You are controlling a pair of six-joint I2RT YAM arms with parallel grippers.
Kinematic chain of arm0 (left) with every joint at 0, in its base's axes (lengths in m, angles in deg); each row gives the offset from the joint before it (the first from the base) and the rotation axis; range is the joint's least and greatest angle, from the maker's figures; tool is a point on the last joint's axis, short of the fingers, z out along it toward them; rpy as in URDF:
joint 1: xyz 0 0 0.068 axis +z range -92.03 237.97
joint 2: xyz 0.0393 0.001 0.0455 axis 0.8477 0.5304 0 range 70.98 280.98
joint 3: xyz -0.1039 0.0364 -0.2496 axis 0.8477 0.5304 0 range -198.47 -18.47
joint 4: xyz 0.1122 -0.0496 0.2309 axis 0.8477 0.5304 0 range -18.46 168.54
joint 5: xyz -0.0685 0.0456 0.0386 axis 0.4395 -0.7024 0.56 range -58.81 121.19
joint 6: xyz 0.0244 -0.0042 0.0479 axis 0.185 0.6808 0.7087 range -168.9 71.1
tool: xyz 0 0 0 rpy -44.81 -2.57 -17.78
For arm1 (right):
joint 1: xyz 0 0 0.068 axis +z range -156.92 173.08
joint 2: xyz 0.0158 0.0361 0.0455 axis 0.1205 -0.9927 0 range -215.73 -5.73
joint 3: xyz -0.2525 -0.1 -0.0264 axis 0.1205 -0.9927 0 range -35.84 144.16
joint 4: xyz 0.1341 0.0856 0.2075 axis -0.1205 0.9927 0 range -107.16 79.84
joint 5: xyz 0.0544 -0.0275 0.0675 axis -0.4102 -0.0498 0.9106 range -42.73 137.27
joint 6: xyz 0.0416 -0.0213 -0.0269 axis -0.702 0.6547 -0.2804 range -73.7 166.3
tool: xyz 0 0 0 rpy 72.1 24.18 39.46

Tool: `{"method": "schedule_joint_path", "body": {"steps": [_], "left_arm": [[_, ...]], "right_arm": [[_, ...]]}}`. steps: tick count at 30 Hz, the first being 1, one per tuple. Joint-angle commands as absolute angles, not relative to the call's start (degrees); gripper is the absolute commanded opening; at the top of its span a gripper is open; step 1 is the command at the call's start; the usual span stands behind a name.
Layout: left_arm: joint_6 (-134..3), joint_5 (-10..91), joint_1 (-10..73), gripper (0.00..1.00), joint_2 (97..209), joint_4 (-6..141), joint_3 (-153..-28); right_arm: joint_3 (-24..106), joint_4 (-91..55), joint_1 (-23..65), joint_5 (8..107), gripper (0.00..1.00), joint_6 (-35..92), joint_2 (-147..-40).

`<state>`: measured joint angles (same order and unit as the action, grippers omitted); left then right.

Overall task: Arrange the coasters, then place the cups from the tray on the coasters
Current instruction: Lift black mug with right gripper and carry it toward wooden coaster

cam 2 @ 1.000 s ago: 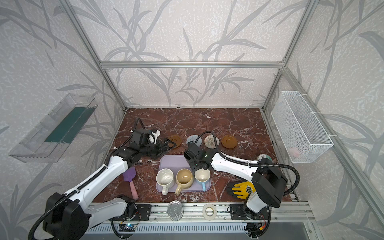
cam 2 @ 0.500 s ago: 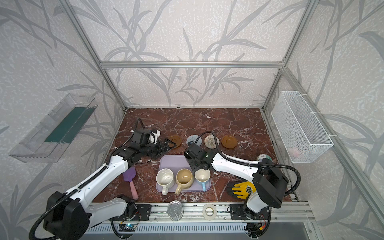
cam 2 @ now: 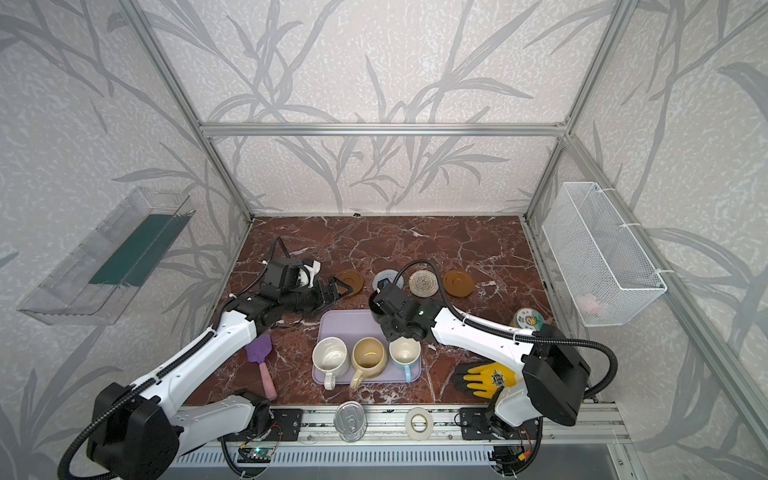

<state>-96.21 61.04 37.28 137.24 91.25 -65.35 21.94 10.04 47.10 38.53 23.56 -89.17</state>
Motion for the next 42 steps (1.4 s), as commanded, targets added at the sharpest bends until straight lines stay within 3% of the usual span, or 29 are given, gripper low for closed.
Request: {"method": "schedule_joint_path", "body": {"steps": [1, 20, 27, 42], "left_arm": [[-96.97, 60.07, 36.96, 0.97, 136.47, 91.44, -67.42], [-100.16, 57.2, 37.4, 0.96, 135.89, 93.93, -74.74], [-94.93, 52.95, 40.2, 0.96, 136.72, 103.6, -82.09], [-90.98, 57.3, 49.29, 0.97, 138.79, 108.44, -85.01]], "right_arm": [[22.33, 7.68, 47.26, 36.81, 0.05, 23.21, -85.56], [33.05, 9.73, 47.31, 33.97, 0.0, 21.72, -89.49], [41.28, 13.33, 47.3, 34.45, 0.0, 19.12, -95.66], [59.13, 19.86, 47.31, 32.08, 0.0, 16.53, -111.62]]}}
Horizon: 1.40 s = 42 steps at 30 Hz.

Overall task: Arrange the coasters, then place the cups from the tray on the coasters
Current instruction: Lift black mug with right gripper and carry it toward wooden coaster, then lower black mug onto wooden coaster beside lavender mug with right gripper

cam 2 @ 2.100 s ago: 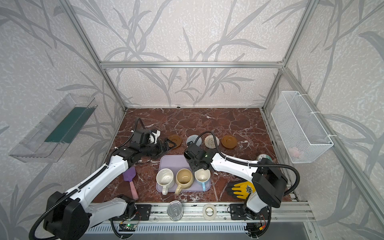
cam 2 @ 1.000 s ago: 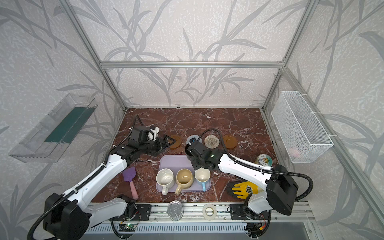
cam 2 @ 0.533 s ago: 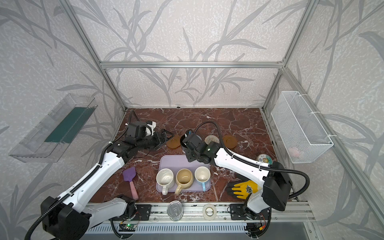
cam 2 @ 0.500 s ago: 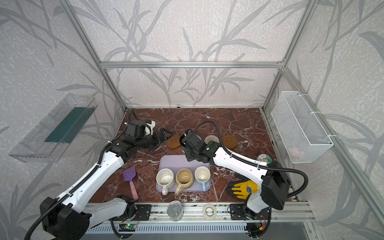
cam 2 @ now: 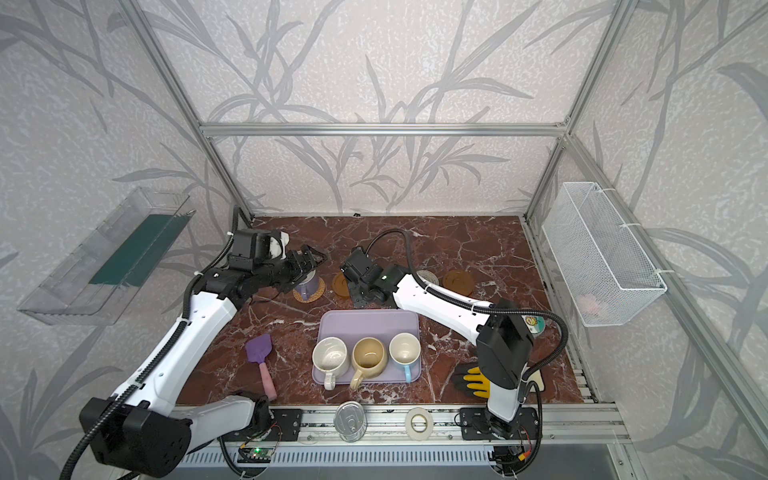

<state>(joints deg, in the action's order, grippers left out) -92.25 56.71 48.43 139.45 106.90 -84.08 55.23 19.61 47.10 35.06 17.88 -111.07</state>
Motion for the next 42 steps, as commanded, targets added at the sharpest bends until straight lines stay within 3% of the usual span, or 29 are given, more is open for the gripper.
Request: {"method": "schedule_joint_path", "body": {"steps": [1, 13, 16, 20, 42], "left_arm": [[-91.09, 57.3, 49.74, 0.97, 138.26, 107.71, -84.46], [-89.59, 58.39, 53.57, 0.96, 139.61, 109.03, -83.26], [-91.83, 62.6, 55.82, 0.95, 139.75, 105.93, -80.55], [-88.28, 59.34, 56.02, 0.95, 139.55, 109.13, -81.77], [-93.46, 62.94, 56.98, 0.95, 139.52, 102.96, -74.55]], "right_arm": [[60.52, 20.45, 47.31, 31.66, 0.0, 16.51, -112.67], [71.22, 22.58, 47.31, 29.24, 0.0, 15.8, -122.1], [73.56, 22.7, 47.29, 27.36, 0.0, 15.65, -124.33], [76.74, 23.22, 47.22, 26.41, 0.0, 15.38, -127.02], [93.69, 31.62, 47.26, 26.84, 0.0, 10.85, -140.37]]}}
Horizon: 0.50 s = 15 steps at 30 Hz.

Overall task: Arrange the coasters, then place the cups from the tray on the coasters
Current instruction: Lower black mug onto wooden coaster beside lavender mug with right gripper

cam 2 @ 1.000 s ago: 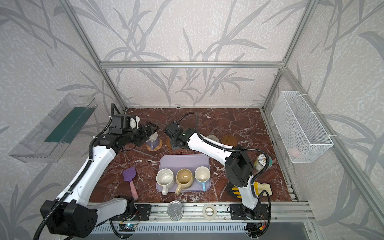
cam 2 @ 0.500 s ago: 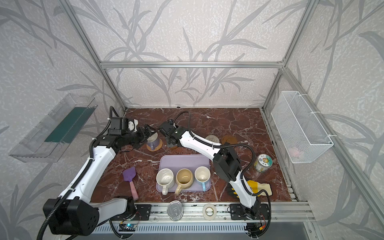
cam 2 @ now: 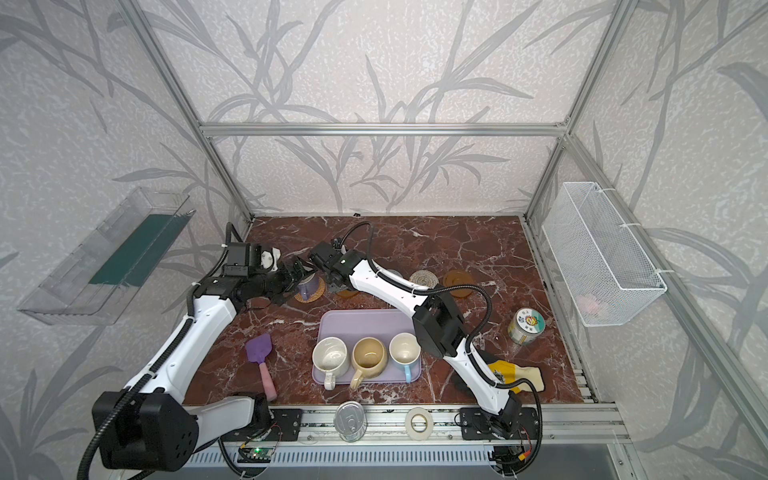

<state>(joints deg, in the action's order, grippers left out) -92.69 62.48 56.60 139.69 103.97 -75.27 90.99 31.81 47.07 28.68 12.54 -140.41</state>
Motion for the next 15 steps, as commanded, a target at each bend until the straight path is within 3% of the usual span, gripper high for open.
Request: {"method": "schedule_joint_path", "body": {"steps": [1, 15], "left_arm": [[-93.39, 62.81, 57.0, 0.95, 139.54, 103.04, -74.5], [-92.71, 62.36, 56.98, 0.95, 139.1, 102.86, -73.3]], "right_arm": [[93.72, 31.62, 47.31, 27.16, 0.0, 10.46, -140.46], [93.7, 32.14, 47.65, 29.39, 0.0, 10.27, -142.43]]}}
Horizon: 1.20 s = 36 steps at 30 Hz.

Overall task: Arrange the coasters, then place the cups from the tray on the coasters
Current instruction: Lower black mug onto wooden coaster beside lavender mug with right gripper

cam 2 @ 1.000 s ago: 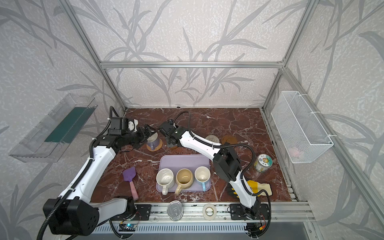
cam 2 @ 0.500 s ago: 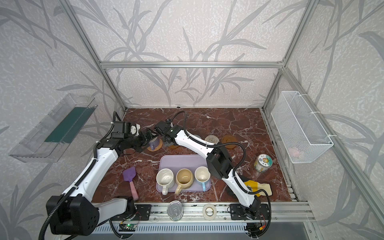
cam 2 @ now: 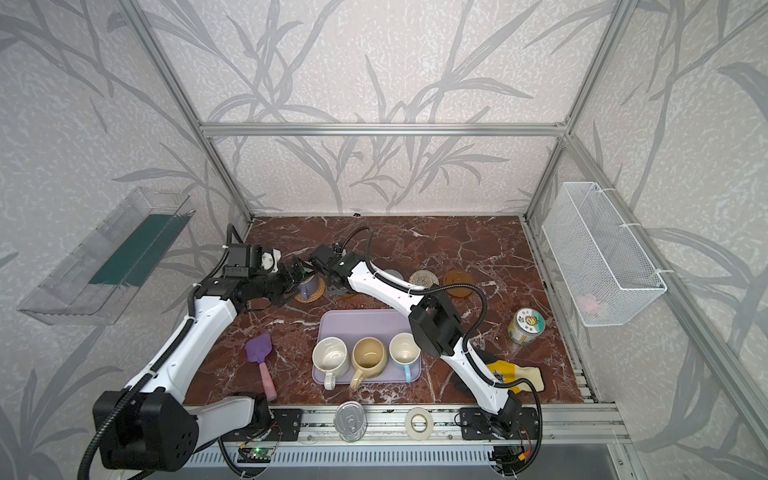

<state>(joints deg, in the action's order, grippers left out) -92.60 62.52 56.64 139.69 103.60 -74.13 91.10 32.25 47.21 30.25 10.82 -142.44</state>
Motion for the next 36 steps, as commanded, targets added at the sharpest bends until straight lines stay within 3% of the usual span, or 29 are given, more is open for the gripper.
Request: {"method": "schedule_joint_path", "body": {"steps": [1, 11, 20, 26, 29, 36], "left_arm": [[-92.88, 62.54, 56.97, 0.95, 139.03, 102.53, -73.1], [-93.33, 62.7, 56.93, 0.95, 138.59, 102.13, -72.47], [-92.93, 62.44, 57.0, 0.95, 137.96, 102.74, -72.18], [-93.37, 63.01, 56.96, 0.95, 138.04, 102.38, -72.07], [-93.37, 62.83, 56.94, 0.95, 137.7, 102.69, -72.25], [-92.23, 63.27, 57.08, 0.95, 138.21, 104.9, -72.02]], "right_arm": [[93.53, 32.26, 47.66, 29.58, 0.0, 10.23, -142.52], [92.41, 32.45, 48.23, 30.72, 0.0, 7.53, -142.69], [92.07, 32.58, 48.27, 32.6, 0.26, 7.52, -143.2], [92.12, 31.96, 48.18, 35.05, 0.34, 7.41, -143.38], [92.11, 31.83, 48.18, 36.51, 0.49, 7.65, -143.34], [90.49, 30.48, 48.18, 37.17, 0.5, 8.15, -141.99]]}}
